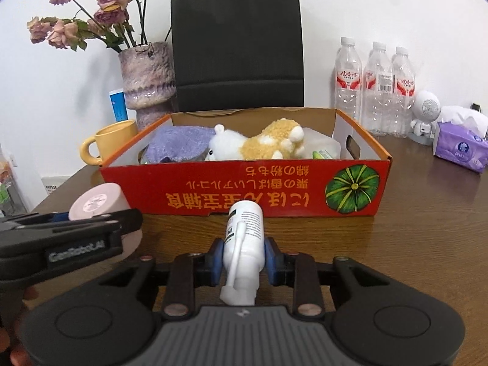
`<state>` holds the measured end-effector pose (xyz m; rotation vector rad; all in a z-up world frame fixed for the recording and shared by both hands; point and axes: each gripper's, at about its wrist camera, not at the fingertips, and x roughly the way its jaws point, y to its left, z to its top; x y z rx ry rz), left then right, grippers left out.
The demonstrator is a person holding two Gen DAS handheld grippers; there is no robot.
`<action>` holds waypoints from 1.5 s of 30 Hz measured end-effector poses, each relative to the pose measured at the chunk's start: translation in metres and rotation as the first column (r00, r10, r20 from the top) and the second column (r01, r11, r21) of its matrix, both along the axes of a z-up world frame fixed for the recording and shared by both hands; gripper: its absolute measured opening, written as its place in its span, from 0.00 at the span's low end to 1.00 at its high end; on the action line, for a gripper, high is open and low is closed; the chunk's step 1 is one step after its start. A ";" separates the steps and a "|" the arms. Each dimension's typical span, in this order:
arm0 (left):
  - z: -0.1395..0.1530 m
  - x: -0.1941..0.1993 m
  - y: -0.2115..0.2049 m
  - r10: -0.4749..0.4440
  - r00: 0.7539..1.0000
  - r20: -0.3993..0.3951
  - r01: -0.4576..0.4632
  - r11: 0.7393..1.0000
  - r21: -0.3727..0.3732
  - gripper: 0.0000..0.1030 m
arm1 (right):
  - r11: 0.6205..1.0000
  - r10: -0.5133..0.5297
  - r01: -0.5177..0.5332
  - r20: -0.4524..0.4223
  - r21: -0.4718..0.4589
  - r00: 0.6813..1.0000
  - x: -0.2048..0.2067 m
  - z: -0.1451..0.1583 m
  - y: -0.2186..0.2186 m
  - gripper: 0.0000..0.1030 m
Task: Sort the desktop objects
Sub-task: 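Lift the jar with the left tool while the right tool lifts the spray bottle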
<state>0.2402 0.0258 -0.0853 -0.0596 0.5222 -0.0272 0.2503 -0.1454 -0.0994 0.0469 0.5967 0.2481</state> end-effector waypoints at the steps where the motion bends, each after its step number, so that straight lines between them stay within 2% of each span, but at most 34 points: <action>1: 0.002 -0.005 0.000 -0.003 1.000 0.004 0.003 1.000 -0.002 0.54 | 1.000 0.001 -0.001 -0.004 0.009 1.000 -0.002 0.001 -0.002 0.26; 16: 0.051 -0.090 -0.009 -0.040 0.991 0.127 0.044 0.998 -0.033 0.54 | 0.998 0.051 -0.052 0.074 0.018 0.996 -0.077 0.044 -0.033 0.26; 22: 0.072 -0.113 -0.013 -0.061 0.987 0.149 0.069 0.997 -0.043 0.54 | 0.998 0.054 -0.057 0.109 0.023 0.993 -0.098 0.067 -0.045 0.26; 34: 0.095 -0.136 -0.018 -0.083 0.985 0.152 0.096 0.992 -0.080 0.54 | 0.996 0.076 -0.080 0.132 0.027 0.988 -0.119 0.092 -0.061 0.26; 45: 0.110 -0.129 -0.023 -0.096 0.983 0.156 0.111 0.990 -0.089 0.54 | 0.996 0.073 -0.079 0.156 0.031 0.985 -0.116 0.104 -0.067 0.26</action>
